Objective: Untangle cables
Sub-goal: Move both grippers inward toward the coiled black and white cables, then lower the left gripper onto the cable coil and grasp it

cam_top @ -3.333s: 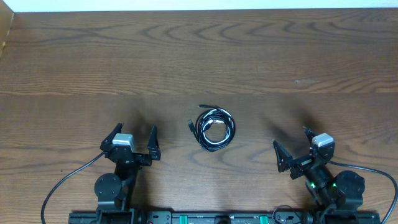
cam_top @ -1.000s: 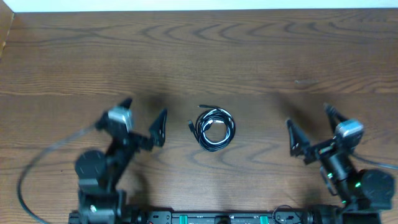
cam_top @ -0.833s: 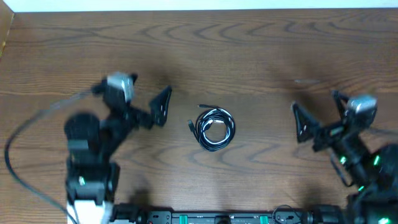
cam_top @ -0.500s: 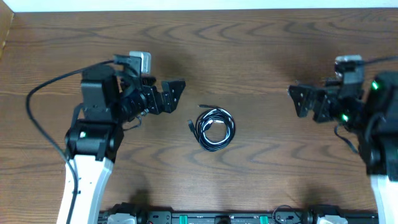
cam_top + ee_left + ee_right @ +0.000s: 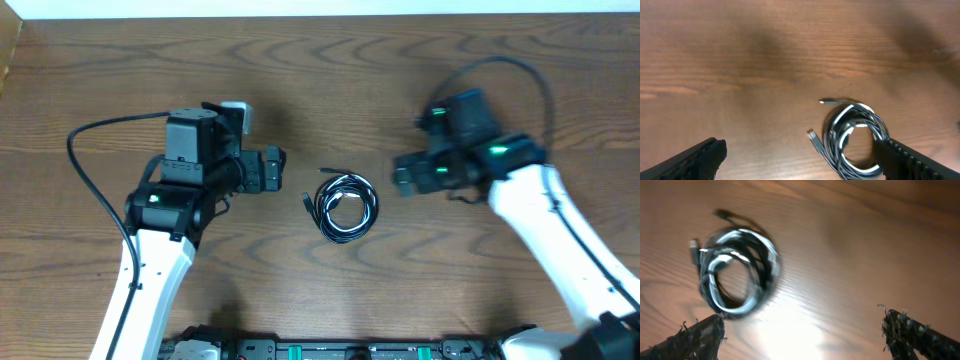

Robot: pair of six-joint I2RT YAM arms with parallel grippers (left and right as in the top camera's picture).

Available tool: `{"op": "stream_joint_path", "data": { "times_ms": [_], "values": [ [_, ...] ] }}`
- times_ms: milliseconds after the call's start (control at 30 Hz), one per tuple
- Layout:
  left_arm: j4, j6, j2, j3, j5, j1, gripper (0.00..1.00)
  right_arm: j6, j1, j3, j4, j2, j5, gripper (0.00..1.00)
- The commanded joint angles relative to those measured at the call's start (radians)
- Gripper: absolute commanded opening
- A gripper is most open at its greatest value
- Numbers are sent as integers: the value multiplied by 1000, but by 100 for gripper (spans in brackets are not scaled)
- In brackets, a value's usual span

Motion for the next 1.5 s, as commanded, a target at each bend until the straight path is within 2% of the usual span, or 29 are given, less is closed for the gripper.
{"op": "stream_joint_path", "data": {
  "times_ms": [0,167,300,467,767,933,1033,1167,1367,1467],
  "values": [
    [8,25,-13,24,-93,-33,100,72,88,9,72,50,69,99],
    [20,24,-16,24,-91,-70,100,210,173,9,102,159,298,99],
    [32,24,-15,24,-50,-74,100,270,188,9,113,211,311,98],
    [45,24,-13,24,-12,-74,99,298,188,9,163,233,311,91],
    [39,24,-2,24,8,-76,96,348,207,4,209,233,320,89],
    [-7,61,26,24,103,-159,94,349,209,-2,195,233,387,92],
    [-58,49,56,24,99,-246,89,350,200,-2,195,233,423,93],
    [-118,43,119,22,83,-357,89,393,175,-1,188,230,455,99],
    [-161,42,239,14,-71,-447,85,427,76,-1,130,172,464,99],
    [-160,42,290,14,-100,-451,74,407,8,-1,79,115,491,99]
  ]
}}
